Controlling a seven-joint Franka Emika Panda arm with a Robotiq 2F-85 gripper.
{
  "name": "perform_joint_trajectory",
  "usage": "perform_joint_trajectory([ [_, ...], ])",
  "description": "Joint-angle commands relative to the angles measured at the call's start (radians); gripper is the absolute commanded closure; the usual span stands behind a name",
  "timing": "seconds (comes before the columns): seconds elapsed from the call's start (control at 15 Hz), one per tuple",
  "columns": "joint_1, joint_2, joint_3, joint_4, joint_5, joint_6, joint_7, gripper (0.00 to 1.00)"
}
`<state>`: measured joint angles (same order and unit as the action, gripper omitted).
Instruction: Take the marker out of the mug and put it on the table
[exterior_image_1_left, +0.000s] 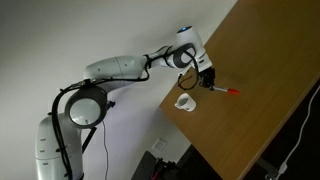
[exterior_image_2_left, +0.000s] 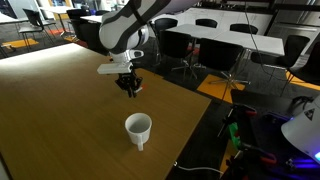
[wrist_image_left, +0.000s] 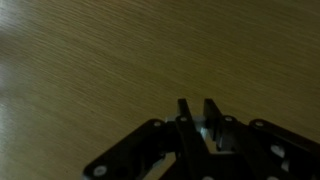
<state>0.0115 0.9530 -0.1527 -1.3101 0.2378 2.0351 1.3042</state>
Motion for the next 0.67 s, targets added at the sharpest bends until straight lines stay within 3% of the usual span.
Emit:
perform_joint_trajectory([
  [0.0, -0.002, 0.050, 0.009, 0.069, -0.016, 0.005, 0.058, 0.95],
  [0.07, -0.002, 0.060, 0.010, 0.080, -0.018, 0.000, 0.066, 0.95],
  [0.13, -0.002, 0.067, 0.012, 0.088, -0.018, -0.005, 0.066, 0.54],
  [0.27, -0.002, 0.072, 0.015, 0.094, -0.019, -0.010, 0.062, 0.48],
  [0.6, 0.008, -0.037, 0.030, -0.027, -0.028, -0.007, -0.004, 0.09],
])
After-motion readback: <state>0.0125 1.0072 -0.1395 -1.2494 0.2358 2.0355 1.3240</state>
